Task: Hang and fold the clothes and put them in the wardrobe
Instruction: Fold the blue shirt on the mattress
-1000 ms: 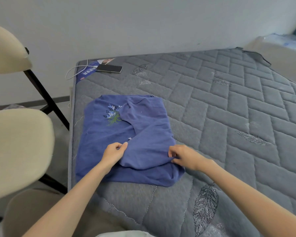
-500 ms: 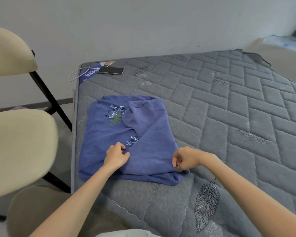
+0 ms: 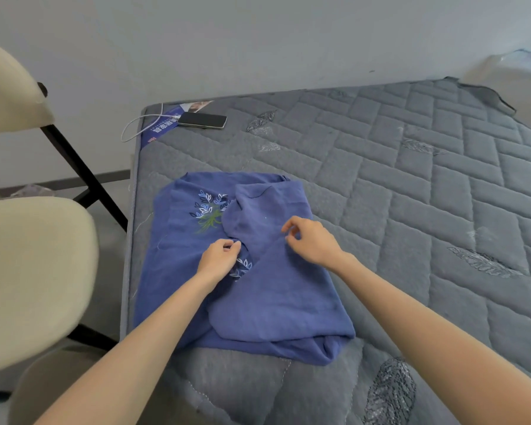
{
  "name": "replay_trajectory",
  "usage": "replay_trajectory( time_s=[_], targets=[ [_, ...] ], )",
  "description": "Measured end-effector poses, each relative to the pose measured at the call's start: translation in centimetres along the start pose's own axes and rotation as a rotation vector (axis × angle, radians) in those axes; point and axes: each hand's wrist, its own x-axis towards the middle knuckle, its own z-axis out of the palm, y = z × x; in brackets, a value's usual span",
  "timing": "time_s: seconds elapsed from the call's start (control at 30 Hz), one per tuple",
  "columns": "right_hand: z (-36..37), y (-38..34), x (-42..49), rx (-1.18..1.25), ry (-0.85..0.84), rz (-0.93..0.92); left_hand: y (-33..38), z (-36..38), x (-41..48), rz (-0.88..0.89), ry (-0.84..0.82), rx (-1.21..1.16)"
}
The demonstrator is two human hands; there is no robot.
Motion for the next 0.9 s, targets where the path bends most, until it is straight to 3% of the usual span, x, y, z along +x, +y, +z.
replay_trajectory(
  time_s=[0.17,0.53,0.9],
  targets=[
    [0.1,-0.7,5.9,0.02,0.055,-0.049,1.5,0.4,3.1,-0.033,0.033,-0.121],
    [3.1,-2.6,15.9,-0.194,-0.144,-0.139,1.5,-0.5,7.3,0.056,0.161,0.001],
    [1.3,-3.5,19.8,0.222,0.222,0.076,3.6,-3.2,11.9,0.044,0.233,-0.142]
  ],
)
